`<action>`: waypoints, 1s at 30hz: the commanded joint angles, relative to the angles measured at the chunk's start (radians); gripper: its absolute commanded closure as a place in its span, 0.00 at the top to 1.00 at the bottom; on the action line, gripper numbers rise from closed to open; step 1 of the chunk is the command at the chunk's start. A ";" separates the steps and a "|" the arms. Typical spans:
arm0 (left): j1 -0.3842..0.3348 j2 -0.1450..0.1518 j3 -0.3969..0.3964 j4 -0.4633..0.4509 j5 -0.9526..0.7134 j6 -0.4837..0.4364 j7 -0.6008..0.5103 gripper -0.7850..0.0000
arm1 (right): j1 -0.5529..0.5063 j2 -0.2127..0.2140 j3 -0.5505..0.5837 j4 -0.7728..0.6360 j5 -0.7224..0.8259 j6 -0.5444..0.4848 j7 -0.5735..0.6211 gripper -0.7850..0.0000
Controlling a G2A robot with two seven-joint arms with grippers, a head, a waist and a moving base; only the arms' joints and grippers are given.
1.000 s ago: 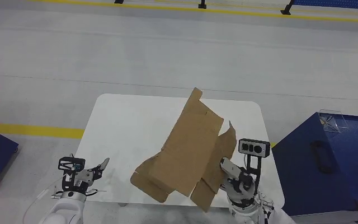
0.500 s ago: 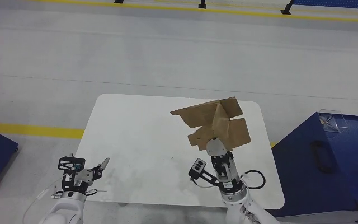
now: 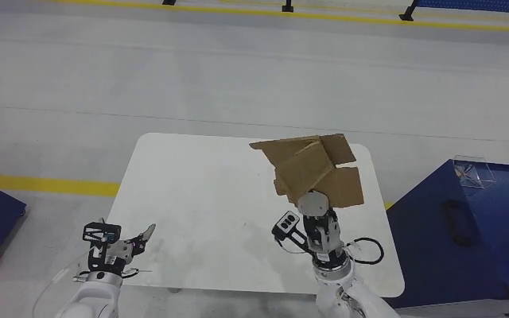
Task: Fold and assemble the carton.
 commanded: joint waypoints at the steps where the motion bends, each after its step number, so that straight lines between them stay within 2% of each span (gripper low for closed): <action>1: 0.000 0.000 0.000 0.000 0.000 0.000 0.000 1.00 | -0.015 0.002 0.063 0.007 -0.240 -0.224 0.079 0.00; 2: 0.000 0.000 0.000 0.000 0.000 0.000 0.000 1.00 | -0.024 0.002 0.094 0.016 -0.312 -0.311 0.103 0.00; 4: 0.000 0.000 0.000 0.000 0.000 0.000 0.000 1.00 | -0.041 0.004 0.151 0.030 -0.398 -0.406 0.130 0.00; 7: 0.000 0.000 0.000 0.000 0.000 0.000 0.000 1.00 | -0.069 0.010 0.221 0.047 -0.488 -0.441 0.106 0.00; 13: 0.000 0.000 0.000 0.000 0.000 0.000 0.000 1.00 | -0.108 0.021 0.305 0.133 -0.981 -0.636 0.039 0.00; 15: 0.000 0.000 0.000 0.000 0.000 0.000 0.000 1.00 | -0.113 0.019 0.299 0.159 -1.101 -0.653 -0.023 0.00; 20: 0.000 0.000 0.000 0.000 0.000 0.000 0.000 1.00 | -0.111 0.008 0.235 0.199 -1.278 -0.644 -0.095 0.00; 29: 0.000 0.000 0.000 0.000 0.000 0.000 0.000 1.00 | -0.108 0.006 0.225 0.205 -1.297 -0.640 -0.102 0.00; 30: -0.001 -0.003 0.007 -0.013 -0.072 -0.029 -0.022 1.00 | -0.107 0.006 0.226 0.202 -1.307 -0.634 -0.107 0.00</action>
